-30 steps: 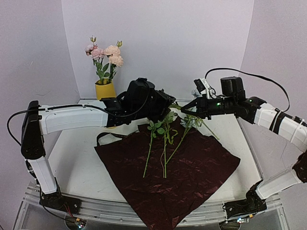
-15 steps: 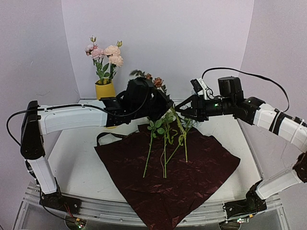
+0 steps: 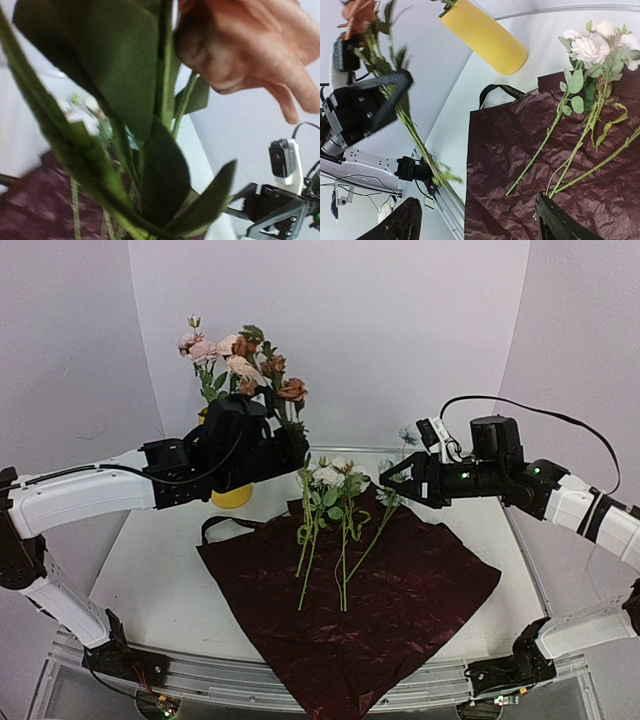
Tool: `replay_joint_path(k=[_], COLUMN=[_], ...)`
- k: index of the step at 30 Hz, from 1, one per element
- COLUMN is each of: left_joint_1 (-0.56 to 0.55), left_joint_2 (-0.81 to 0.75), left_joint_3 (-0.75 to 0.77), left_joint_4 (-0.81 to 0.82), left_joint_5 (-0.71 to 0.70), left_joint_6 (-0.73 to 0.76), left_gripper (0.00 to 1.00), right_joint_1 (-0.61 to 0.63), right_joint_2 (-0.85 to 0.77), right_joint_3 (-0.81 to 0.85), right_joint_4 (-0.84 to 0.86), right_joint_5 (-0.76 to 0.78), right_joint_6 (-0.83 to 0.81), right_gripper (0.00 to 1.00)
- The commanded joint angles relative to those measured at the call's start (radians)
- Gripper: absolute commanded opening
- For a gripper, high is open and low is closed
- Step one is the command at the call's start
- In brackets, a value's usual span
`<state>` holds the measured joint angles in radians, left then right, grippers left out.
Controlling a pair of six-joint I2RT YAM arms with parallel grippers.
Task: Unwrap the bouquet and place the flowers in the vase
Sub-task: Pick up the fake flower from the wrapping paper, then insert the fake flower into the vase.
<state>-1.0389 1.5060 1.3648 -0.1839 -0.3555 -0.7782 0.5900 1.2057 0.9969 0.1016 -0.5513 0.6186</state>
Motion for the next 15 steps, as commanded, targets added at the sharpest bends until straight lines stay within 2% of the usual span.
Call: replay_joint_path(k=[1,6,8,11,15], left_joint_1=[0.000,0.006,0.026,0.084,0.206], left_joint_2=[-0.108,-0.129,-0.134,-0.147,-0.170], left_joint_3=[-0.038,-0.021,-0.016,-0.008,0.006], left_joint_4=[-0.006,0.022,0.071,0.122,0.166], left_joint_5=[-0.286,-0.564,-0.631,-0.636,-0.570], left_joint_6=[0.248,0.435,0.527,0.583,0.557], left_gripper=[0.00,0.00,0.00,0.00,0.00], right_joint_1=[0.003,0.002,0.002,0.002,0.002], right_joint_2=[-0.078,-0.124,-0.134,-0.141,-0.141], right_joint_3=[-0.042,-0.077,-0.086,-0.092,-0.090], right_joint_4=[-0.006,-0.014,-0.018,-0.020,-0.022], right_joint_5=[0.047,0.067,0.075,0.084,0.092], right_joint_6=[0.011,0.013,0.011,0.011,0.009], right_gripper=[0.79,0.79,0.79,0.79,0.79])
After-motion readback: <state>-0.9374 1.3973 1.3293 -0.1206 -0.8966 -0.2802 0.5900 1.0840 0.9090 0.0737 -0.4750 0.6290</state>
